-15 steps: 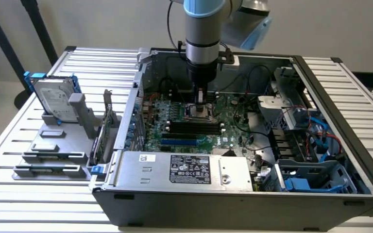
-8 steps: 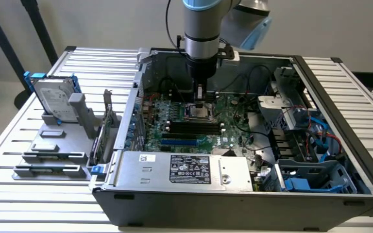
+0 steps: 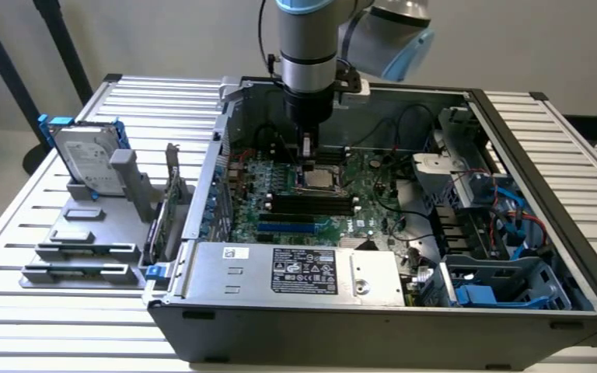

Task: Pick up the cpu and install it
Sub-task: 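Place the cpu into insertion slot, then close the cpu cover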

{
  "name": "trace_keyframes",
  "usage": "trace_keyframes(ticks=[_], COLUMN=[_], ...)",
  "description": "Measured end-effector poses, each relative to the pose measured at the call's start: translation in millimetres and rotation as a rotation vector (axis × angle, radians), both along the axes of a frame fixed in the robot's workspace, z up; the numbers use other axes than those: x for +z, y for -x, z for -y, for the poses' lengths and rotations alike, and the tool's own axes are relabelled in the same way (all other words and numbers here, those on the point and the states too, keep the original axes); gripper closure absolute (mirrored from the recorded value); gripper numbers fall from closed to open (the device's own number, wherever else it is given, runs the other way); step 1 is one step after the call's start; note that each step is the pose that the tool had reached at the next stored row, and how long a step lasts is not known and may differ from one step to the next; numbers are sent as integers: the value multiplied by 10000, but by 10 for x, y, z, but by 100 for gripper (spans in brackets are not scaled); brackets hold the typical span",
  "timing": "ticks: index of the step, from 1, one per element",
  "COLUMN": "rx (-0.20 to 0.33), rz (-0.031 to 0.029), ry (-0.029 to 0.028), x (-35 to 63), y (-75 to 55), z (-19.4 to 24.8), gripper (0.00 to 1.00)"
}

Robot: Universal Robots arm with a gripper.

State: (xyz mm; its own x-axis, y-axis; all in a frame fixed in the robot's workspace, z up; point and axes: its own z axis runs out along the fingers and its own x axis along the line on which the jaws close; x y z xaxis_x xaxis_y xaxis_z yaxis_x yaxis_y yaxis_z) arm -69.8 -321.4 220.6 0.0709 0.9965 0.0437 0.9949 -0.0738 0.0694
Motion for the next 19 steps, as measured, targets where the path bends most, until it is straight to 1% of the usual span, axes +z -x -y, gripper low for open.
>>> trace_keyframes(ticks=[3, 6, 8, 10, 13, 19], rx=[-4, -4, -4, -7, -6, -6], rz=[-5, -9, -14, -15, -15, -16], ry=[-84, -116, -128, -135, -121, -120], x=[44, 69, 76, 77, 76, 77], y=[49, 107, 157, 204, 210, 210], z=[41, 82, 101, 107, 106, 107], gripper=[86, 86, 86, 86, 86, 86])
